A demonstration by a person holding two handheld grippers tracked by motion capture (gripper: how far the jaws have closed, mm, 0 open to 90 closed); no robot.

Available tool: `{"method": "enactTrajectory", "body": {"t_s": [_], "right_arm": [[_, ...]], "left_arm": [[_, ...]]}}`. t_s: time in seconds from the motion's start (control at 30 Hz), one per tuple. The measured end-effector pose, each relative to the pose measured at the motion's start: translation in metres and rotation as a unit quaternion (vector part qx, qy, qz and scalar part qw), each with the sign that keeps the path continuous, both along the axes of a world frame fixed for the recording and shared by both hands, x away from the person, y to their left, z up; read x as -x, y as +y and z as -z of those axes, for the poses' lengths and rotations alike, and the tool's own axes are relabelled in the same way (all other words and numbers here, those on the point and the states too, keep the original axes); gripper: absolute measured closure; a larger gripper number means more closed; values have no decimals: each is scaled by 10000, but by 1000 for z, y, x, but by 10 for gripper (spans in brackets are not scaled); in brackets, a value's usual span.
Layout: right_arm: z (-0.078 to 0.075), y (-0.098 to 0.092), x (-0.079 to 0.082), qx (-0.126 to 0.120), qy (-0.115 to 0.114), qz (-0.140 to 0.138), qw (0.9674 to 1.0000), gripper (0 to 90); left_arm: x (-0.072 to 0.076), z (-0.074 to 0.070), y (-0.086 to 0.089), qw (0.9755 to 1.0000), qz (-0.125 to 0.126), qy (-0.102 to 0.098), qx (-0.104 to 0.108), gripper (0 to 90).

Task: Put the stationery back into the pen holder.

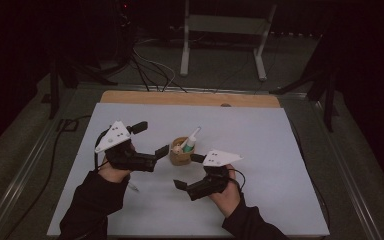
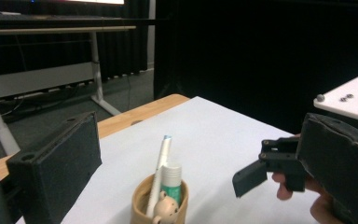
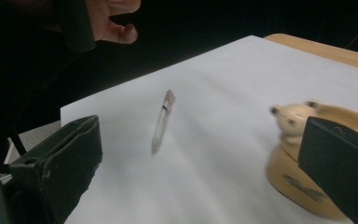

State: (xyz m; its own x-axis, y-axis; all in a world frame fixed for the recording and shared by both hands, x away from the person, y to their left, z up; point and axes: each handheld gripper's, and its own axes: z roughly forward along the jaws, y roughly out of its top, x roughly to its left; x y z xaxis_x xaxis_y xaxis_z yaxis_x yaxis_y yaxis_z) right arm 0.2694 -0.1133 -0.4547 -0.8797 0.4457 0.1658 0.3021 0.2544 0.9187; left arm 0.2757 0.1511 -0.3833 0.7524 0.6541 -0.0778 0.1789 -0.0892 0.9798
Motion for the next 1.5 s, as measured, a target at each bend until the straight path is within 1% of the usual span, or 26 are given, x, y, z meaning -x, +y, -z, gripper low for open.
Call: {"method": "enactTrajectory", "body": {"t_s": [0.07, 0.1, 0.13, 0.17, 0.3, 0.37, 0.47, 0.5, 0.57, 0.6, 0.63, 0.67, 0.73, 0.77, 0.83, 0.9, 0.97, 1.0, 1.07, 1.1, 1.13, 1.23, 1.3, 1.33, 1.5], "right_arm": [[0, 9, 1, -43, -9, -34, 10000, 0], [1, 13, 1, -24, -13, -14, 10000, 0], [1, 18, 1, -15, -15, 3, 10000, 0], [2, 22, 1, -20, -8, -36, 10000, 0], [8, 39, 2, 120, -11, -140, 9998, 1], [11, 46, 3, 159, 14, -175, 9997, 37], [17, 59, 3, 273, 38, -228, 9994, 61], [20, 63, 3, 342, 44, -240, 9991, 87], [24, 70, 4, 439, 87, -270, 9986, 104], [27, 74, 4, 512, 111, -271, 9983, 141], [29, 79, 5, 566, 164, -255, 9979, 153], [31, 83, 5, 594, 186, -307, 9976, 160], [35, 91, 5, 718, 229, -320, 9966, 196], [38, 95, 6, 771, 247, -378, 9960, 219], [42, 103, 7, 948, 214, -386, 9945, 233], [46, 110, 7, 1077, 181, -445, 9930, 287], [50, 117, 7, 1304, 84, -484, 9903, 338], [52, 121, 7, 1407, 78, -507, 9887, 368], [56, 127, 5, 1528, 132, -535, 9867, 396], [58, 130, 5, 1559, 180, -536, 9862, 408], [59, 133, 4, 1591, 181, -562, 9855, 435], [63, 142, 1, 1675, 240, -583, 9839, 463], [65, 147, 0, 1740, 174, -593, 9828, 483], [66, 149, -1, 1770, 187, -600, 9822, 495], [73, 158, -3, 2064, 80, -486, 9772, 564]], "left_arm": [[-1, 0, 3, 9999, -39, -1, -132, 6], [-1, 0, 4, 9999, -86, -11, -146, 6], [-2, 0, 6, 9998, -122, -3, -143, 6], [-2, 0, 8, 9999, -127, 2, -99, 6], [-2, -1, 16, 9997, -224, -8, -79, 6], [-2, -1, 20, 9996, -274, -22, -54, 6], [-2, -2, 26, 9994, -346, -49, 3, 6], [-2, -3, 27, 9993, -356, -55, 13, 6], [-2, -3, 29, 9993, -377, -76, 7, 6], [-2, -3, 30, 9993, -374, -80, 2, 6], [-3, -2, 30, 9993, -371, -97, 13, 6], [-3, -2, 31, 9992, -380, -93, 10, 6], [-4, -2, 31, 9992, -388, -112, 14, 6], [-4, -1, 31, 9992, -394, -97, 14, 6], [-4, 0, 31, 9992, -391, -109, -10, 6], [-5, 0, 32, 9992, -399, -97, 0, 6], [-6, 1, 33, 9991, -402, -95, 2, 6], [-7, 2, 33, 9991, -406, -81, 0, 6], [-8, 3, 34, 9991, -423, -66, 15, 6], [-8, 4, 35, 9991, -426, -48, 10, 6], [-8, 4, 36, 9990, -439, -50, 15, 6], [-9, 4, 37, 9990, -449, -43, 44, 6], [-9, 5, 37, 9990, -442, -49, 42, 6], [-9, 5, 37, 9990, -444, -47, 34, 6], [-10, 5, 40, 9988, -490, -30, 81, 6]]}}
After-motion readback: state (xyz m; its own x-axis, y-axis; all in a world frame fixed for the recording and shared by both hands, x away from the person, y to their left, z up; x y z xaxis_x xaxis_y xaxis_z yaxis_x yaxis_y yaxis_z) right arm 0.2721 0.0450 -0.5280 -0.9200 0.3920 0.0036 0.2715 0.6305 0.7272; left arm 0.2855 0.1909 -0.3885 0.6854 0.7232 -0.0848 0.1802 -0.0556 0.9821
